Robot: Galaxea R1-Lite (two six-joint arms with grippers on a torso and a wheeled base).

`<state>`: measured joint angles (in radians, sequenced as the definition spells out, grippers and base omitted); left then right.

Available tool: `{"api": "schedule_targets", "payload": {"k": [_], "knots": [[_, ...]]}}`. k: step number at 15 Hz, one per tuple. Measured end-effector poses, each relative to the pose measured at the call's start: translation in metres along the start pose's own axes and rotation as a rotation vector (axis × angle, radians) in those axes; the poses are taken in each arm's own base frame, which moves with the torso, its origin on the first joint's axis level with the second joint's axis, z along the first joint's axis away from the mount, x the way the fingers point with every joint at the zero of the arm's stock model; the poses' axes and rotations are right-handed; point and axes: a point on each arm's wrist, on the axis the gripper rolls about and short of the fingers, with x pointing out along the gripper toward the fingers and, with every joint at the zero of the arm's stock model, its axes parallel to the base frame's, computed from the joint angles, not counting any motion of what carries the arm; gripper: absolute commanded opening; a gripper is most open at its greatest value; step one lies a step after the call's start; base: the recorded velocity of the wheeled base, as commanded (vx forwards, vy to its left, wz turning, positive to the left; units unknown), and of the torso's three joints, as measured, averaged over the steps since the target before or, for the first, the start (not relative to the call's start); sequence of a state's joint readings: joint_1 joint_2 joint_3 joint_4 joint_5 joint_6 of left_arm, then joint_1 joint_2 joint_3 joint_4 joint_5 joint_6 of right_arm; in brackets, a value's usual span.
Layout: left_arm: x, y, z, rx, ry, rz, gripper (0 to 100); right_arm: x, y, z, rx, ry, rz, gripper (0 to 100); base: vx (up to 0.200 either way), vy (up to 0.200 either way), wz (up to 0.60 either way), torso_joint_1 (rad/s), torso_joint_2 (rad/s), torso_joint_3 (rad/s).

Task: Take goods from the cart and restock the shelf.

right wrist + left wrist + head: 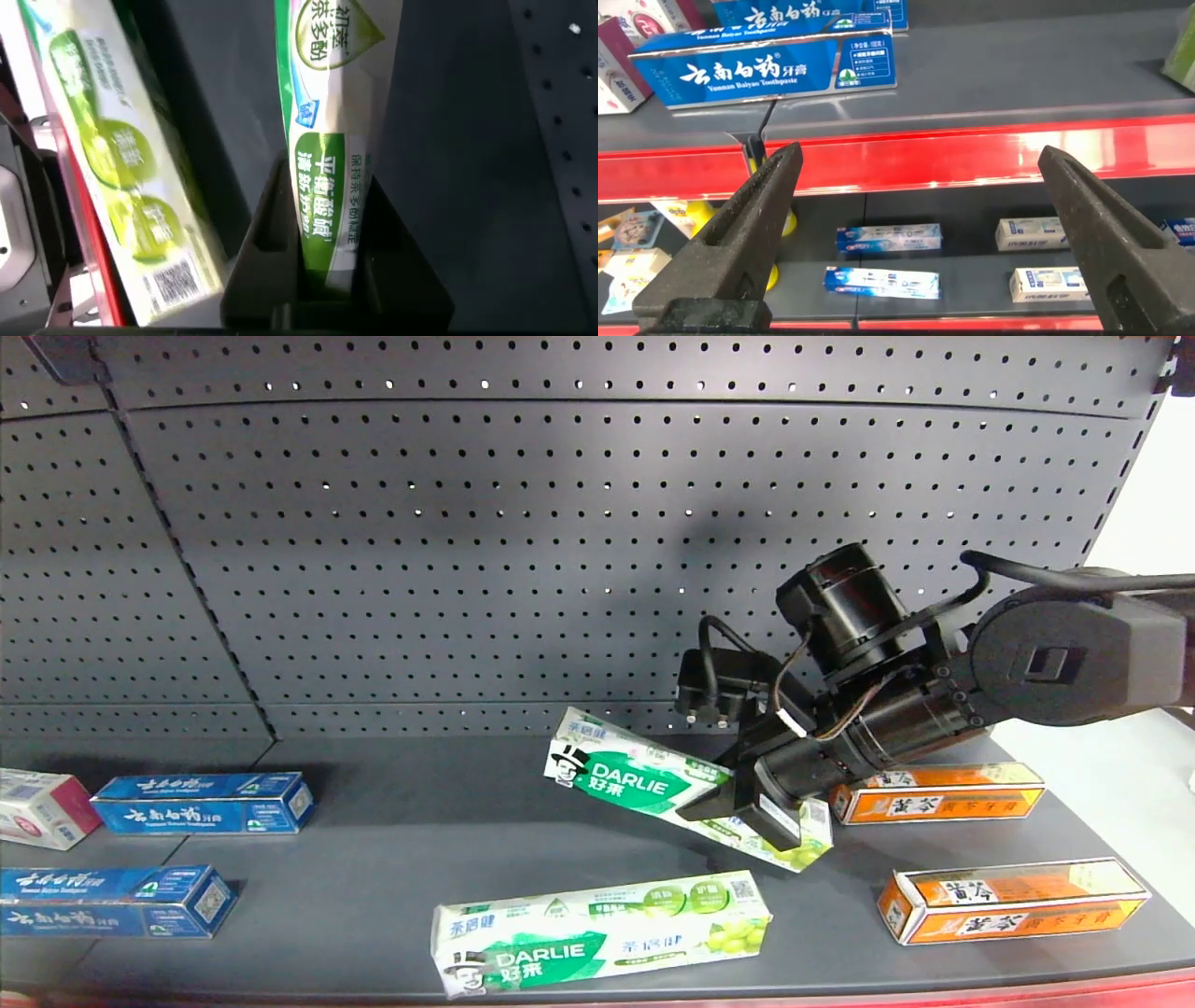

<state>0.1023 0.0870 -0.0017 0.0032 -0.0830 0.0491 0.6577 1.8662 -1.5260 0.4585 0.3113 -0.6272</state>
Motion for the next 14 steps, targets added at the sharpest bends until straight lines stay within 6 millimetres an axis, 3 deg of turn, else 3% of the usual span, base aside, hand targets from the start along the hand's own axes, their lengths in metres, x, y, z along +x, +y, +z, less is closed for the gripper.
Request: {"api": "schedule_targets", "payload": {"k": [6, 14], "knots": [[0.000, 0.000, 0.000, 0.000, 0.000, 0.000, 100, 0.018, 0.008, 0.005, -0.074, 0.010, 0.041, 0, 0.000, 0.000, 0.00, 0.000, 0.00, 0.000], [0.000, 0.000, 0.000, 0.000, 0.000, 0.000, 100, 0.036, -0.003, 0.007, -0.123, 0.029, 0.055, 0, 0.000, 0.000, 0.00, 0.000, 0.00, 0.000]]}}
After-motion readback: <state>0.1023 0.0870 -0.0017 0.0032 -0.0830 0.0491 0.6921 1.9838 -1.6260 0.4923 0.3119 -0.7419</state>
